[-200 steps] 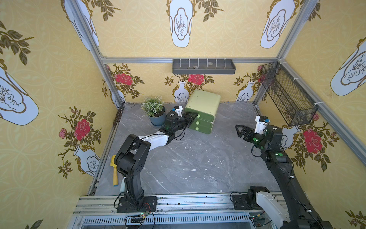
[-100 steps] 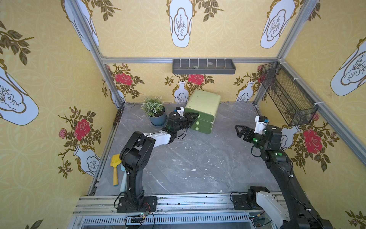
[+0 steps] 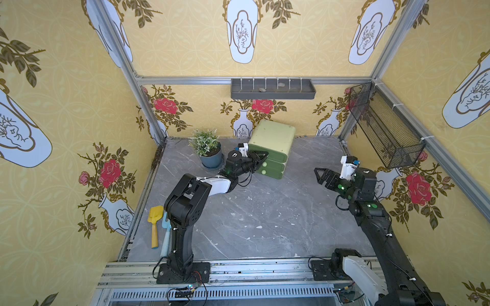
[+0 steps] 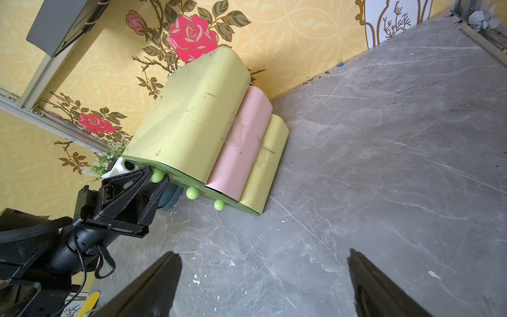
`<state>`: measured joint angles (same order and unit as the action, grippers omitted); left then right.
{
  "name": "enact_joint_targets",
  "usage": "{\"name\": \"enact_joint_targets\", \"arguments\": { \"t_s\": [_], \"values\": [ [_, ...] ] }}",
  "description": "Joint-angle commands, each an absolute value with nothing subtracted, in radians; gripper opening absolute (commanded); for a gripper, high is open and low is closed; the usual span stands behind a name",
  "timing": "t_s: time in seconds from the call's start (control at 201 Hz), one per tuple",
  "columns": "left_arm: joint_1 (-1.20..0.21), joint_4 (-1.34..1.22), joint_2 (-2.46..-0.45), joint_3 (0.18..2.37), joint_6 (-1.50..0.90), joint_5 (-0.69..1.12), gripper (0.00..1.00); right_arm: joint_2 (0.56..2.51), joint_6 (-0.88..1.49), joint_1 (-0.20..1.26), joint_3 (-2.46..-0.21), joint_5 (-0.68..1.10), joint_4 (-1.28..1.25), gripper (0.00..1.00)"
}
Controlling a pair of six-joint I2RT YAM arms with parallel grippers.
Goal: Take the sponge out of the drawer
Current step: Open the drawer in the storage box.
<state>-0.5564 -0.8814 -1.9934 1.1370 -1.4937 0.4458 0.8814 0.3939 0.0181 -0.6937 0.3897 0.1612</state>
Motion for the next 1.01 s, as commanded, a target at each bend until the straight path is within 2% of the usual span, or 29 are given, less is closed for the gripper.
{"name": "enact_joint_targets", "arguments": {
  "t_s": [0.0, 0.339, 1.001],
  "values": [
    [-0.557, -0.914, -2.006, 1.137, -1.503, 0.452, 0.31, 0.882, 0.399, 0.018, -0.689, 0.4, 0.143, 0.97],
    [-0.557, -0.965, -1.961, 1.058, -1.497, 0.432, 0.16, 0.885, 0.409, 0.018, -0.69, 0.408, 0.137, 0.98],
    [-0.584, -1.059, -1.813, 0.858, -1.5, 0.383, 0.12, 0.893, 0.436, 0.02, -0.684, 0.433, 0.124, 0.97]
  ]
}}
